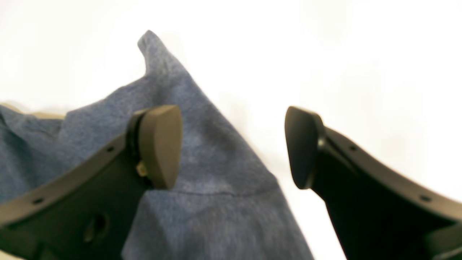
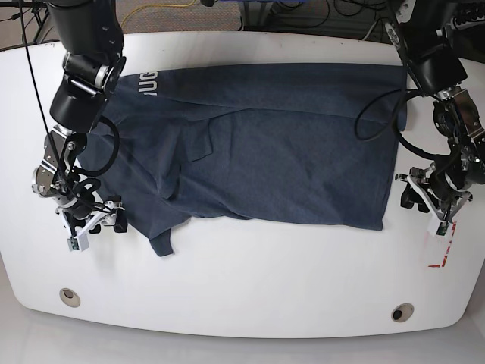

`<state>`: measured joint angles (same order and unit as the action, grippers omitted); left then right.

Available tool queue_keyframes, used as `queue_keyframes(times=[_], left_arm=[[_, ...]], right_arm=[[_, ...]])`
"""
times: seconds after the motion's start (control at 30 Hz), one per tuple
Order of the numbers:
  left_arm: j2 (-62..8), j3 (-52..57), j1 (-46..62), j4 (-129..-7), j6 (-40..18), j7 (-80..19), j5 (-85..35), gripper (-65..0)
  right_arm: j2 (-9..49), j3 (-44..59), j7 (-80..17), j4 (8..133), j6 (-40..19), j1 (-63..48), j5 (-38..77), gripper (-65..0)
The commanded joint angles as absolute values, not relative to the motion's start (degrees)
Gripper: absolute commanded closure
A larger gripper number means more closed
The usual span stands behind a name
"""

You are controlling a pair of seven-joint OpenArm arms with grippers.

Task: Fold the T-shirt properly
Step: 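Move both grippers to the shirt hem and grasp it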

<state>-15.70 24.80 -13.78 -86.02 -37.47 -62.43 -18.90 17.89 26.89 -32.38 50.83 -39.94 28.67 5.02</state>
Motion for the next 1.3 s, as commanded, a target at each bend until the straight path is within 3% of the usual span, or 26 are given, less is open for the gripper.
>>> queue_keyframes(times=[0.0, 0.57, 0.67, 0.73, 0.93, 1.07, 1.27], left_arm=[[-17.5, 25.1, -14.9, -88.0, -37.5, -61.7, -19.4, -23.6], [-17.6, 25.5, -12.4, -87.7, -37.5, -61.5, -19.4, -23.6], [-17.6, 25.7, -12.2, -87.7, -37.5, -61.5, -19.4, -23.6], [-17.6, 26.1, -12.4, -87.5, -37.4, -61.4, -19.3, -23.6], [-17.6, 26.3, -14.6, -83.4, -36.1, -61.3, -19.3, -23.7], [-17.6, 26.2, -18.8, -75.9, -31.1, -61.2, -19.3, -28.1], [-17.6, 26.2, -23.7, -66.6, -26.1, -56.6, -19.3, -44.2]], right_arm=[[20.1, 27.2, -29.1, 47.3, -40.0, 30.3, 5.6, -42.0], [17.3, 20.8, -25.7, 43.8, -40.0, 24.9, 6.1, -41.1], [16.8, 20.8, -24.9, 43.8, -40.0, 24.9, 6.0, -35.7], [16.6, 20.8, -24.1, 43.8, -40.0, 24.9, 5.8, -28.5], [16.7, 20.5, -22.5, 43.8, -40.0, 25.3, 5.7, -1.0], [16.9, 20.4, -22.5, 43.8, -40.0, 25.6, 5.7, -1.4], [17.0, 20.4, -22.6, 43.8, -40.0, 26.4, 5.6, -0.3]])
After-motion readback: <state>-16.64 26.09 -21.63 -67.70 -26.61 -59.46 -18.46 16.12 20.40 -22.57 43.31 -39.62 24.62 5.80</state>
